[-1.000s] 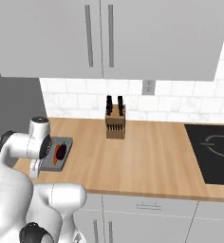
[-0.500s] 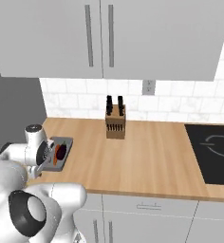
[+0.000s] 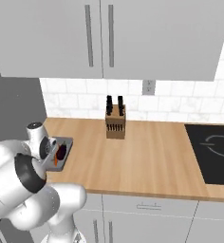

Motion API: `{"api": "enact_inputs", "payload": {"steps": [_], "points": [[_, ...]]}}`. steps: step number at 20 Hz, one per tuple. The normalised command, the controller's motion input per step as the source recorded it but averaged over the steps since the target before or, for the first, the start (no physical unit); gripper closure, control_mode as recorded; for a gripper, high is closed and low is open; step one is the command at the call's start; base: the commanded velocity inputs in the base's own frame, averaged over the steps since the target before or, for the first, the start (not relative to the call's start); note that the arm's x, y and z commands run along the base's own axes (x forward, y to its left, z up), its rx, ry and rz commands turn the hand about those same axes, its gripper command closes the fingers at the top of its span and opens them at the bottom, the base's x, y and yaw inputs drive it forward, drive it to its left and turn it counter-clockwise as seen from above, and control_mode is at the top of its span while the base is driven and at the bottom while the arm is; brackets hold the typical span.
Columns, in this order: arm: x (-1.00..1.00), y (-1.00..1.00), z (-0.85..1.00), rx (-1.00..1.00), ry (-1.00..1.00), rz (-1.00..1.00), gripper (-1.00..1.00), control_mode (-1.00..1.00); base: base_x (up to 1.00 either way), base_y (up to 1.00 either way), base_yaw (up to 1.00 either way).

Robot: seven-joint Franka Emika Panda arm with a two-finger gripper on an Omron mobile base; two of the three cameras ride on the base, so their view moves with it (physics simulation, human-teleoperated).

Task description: Take the meat container that has the fish and place it on the second highest rack of the freezer. Then take the vegetable container that has the carrot and eggplant and place it on the highest rack of the freezer.

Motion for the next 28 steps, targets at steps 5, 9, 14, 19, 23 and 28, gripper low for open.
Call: {"api": "enact_inputs", "payload": {"steps": [5, 9, 14, 19, 23, 28], "points": [[0.11, 0.00, -0.41, -0.06, 0.05, 0.00, -1.00, -1.00, 0.00, 0.00, 0.00], [-0.09, 0.00, -0.22, 0.00, -0.01, 0.00, 1.00, -1.00, 0.00, 0.00, 0.00], [-0.14, -0.02, -0.25, 0.00, 0.00, 0.00, 1.00, -1.00, 0.00, 0.00, 0.00], [-0.01, 0.00, -0.07, 0.00, 0.01, 0.00, 1.00, -1.00, 0.00, 0.00, 0.00], [-0.11, 0.00, 0.00, -0.02, -0.03, 0.00, 1.00, -1.00, 0.00, 0.00, 0.00], [-0.15, 0.00, 0.13, -0.02, -0.02, 0.00, 1.00, -1.00, 0.00, 0.00, 0.00]]}}
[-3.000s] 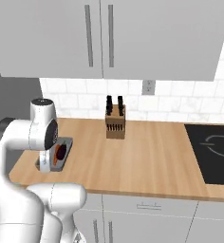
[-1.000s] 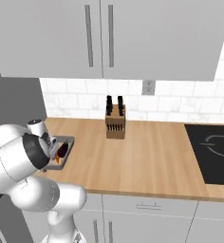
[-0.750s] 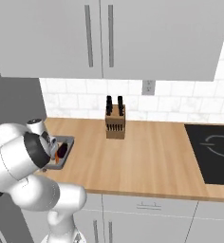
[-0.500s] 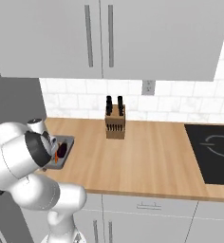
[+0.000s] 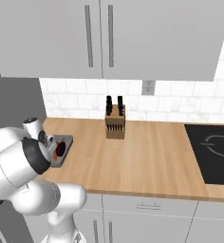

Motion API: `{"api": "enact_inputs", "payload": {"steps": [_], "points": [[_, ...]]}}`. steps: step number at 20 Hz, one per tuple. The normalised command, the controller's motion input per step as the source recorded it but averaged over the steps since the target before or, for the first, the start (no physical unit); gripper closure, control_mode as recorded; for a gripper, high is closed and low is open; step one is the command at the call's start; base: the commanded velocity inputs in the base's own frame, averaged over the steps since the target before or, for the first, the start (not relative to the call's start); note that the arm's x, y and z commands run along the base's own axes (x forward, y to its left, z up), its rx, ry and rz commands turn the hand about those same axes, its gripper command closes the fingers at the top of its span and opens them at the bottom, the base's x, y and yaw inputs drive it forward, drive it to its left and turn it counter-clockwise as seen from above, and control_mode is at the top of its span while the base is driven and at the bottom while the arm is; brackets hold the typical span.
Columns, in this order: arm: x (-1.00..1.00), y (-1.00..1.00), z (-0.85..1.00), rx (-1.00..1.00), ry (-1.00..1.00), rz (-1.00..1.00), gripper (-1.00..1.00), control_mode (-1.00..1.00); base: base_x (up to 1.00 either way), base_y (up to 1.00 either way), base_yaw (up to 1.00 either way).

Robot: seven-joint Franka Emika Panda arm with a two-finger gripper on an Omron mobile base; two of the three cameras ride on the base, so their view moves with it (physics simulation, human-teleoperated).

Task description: Take the meat container that has the fish and place it on the second highest rack of the freezer. Then take the vegetable container that has the carrot and eggplant and place it on the highest rack of the freezer.

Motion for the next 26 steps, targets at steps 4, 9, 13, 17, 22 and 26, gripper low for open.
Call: {"api": "enact_inputs", "payload": {"steps": [4, 9, 13, 17, 22, 26], "points": [[-0.02, 0.00, 0.54, -0.01, 0.00, 0.00, 1.00, -1.00, 0.00, 0.00, 0.00], [-0.41, -0.03, 1.00, 0.00, -0.02, 0.00, 1.00, -1.00, 0.00, 0.00, 0.00], [-0.70, -0.22, 1.00, 0.00, -0.01, 0.00, 1.00, -1.00, 0.00, 0.00, 0.00], [-0.63, -0.44, 1.00, 0.00, 0.00, -0.04, 1.00, -1.00, 0.00, 0.00, 0.00], [-0.55, -0.50, 0.96, 0.01, -0.03, -0.03, 1.00, -1.00, 0.00, 0.00, 0.00], [-0.59, -0.38, 0.83, 0.05, -0.05, -0.03, 1.00, -1.00, 0.00, 0.00, 0.00]]}}
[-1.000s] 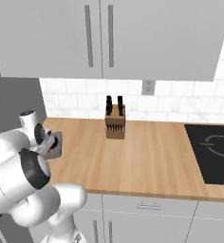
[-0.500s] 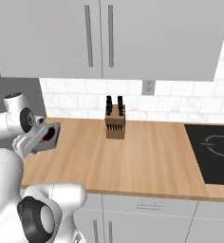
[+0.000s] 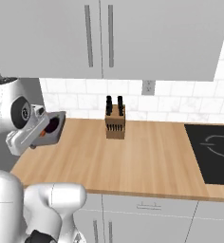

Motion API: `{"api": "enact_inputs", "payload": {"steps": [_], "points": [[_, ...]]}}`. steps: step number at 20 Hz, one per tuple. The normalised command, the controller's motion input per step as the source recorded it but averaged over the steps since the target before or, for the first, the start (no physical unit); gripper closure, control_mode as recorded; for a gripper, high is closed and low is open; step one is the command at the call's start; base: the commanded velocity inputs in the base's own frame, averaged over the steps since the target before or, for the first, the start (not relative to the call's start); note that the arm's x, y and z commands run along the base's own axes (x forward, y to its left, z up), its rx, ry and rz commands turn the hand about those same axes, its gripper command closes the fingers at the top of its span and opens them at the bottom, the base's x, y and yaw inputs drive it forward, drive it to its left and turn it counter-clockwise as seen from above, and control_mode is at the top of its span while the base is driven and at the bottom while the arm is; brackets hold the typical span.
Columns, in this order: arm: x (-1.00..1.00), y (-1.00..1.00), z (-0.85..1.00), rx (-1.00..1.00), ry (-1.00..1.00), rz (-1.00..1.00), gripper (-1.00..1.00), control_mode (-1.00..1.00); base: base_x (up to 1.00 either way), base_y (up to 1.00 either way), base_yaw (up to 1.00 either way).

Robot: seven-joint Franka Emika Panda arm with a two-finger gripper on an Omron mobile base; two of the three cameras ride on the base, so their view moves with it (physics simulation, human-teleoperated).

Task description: Take the meat container that has the fish and place it on the second highest rack of the freezer. Then take the vegetable container that has the carrot and eggplant and place it on the highest rack of the freezer.

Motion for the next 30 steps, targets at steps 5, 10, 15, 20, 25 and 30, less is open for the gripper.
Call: {"api": "enact_inputs", "payload": {"steps": [5, 10, 15, 20, 25, 30], "points": [[-0.70, -0.22, 0.55, 0.08, -0.03, -0.13, 1.00, -1.00, 0.00, 0.00, 0.00], [-0.66, 0.00, 0.35, 0.05, 0.00, -0.22, 1.00, -1.00, 0.00, 0.00, 0.00], [-0.41, -0.01, 0.04, 0.00, 0.00, -0.03, 1.00, -1.00, 0.00, 0.00, 0.00], [-0.51, 0.00, 0.00, 0.01, -0.02, 0.03, 1.00, 1.00, -0.40, 0.00, 0.04], [0.00, 0.00, 0.00, 0.00, 0.00, 0.00, 1.00, 1.00, -1.00, 0.00, 0.03], [0.00, 0.00, 0.00, 0.00, 0.00, 0.00, 1.00, 1.00, -0.71, 0.67, 0.17]]}}
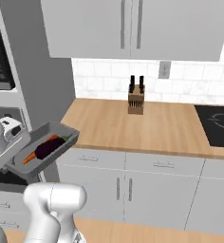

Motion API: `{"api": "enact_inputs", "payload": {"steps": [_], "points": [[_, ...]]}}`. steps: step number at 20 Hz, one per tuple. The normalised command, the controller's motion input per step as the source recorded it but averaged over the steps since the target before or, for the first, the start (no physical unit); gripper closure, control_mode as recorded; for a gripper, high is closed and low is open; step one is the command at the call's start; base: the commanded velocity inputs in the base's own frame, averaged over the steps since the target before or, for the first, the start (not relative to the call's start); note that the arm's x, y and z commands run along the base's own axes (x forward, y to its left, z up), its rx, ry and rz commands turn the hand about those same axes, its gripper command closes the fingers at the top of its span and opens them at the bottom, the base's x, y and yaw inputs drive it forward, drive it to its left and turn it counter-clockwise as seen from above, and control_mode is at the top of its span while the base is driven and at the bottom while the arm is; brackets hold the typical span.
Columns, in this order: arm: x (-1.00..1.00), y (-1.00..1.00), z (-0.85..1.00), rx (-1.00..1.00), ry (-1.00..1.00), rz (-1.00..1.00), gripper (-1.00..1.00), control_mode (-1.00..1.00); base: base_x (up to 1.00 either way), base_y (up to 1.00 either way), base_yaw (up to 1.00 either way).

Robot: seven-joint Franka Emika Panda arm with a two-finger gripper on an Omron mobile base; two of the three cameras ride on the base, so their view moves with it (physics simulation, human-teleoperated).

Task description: Take the meat container that has the fish and place it on the second highest rack of the freezer. Then take the vegetable container that has the carrot and eggplant and place it on the highest rack of the freezer.

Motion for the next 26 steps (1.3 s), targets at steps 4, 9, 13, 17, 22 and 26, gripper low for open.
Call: {"api": "enact_inputs", "payload": {"steps": [4, 9, 13, 17, 22, 26], "points": [[0.00, 0.00, 0.00, 0.00, 0.00, 0.00, 1.00, 1.00, -0.19, 1.00, 0.43], [0.00, 0.00, 0.00, 0.00, 0.00, 0.00, 1.00, 1.00, -0.19, 1.00, 0.50], [0.00, 0.00, 0.00, 0.00, 0.00, 0.00, 1.00, 1.00, -0.09, 1.00, 0.41], [0.00, 0.00, 0.00, 0.00, 0.00, 0.00, 1.00, 1.00, 0.04, 1.00, 0.36], [0.00, 0.00, 0.00, 0.00, 0.00, 0.00, 1.00, 1.00, 0.09, 0.99, 0.32], [0.00, 0.00, 0.00, 0.00, 0.00, 0.00, 1.00, 1.00, 0.07, 0.87, 0.16]]}}
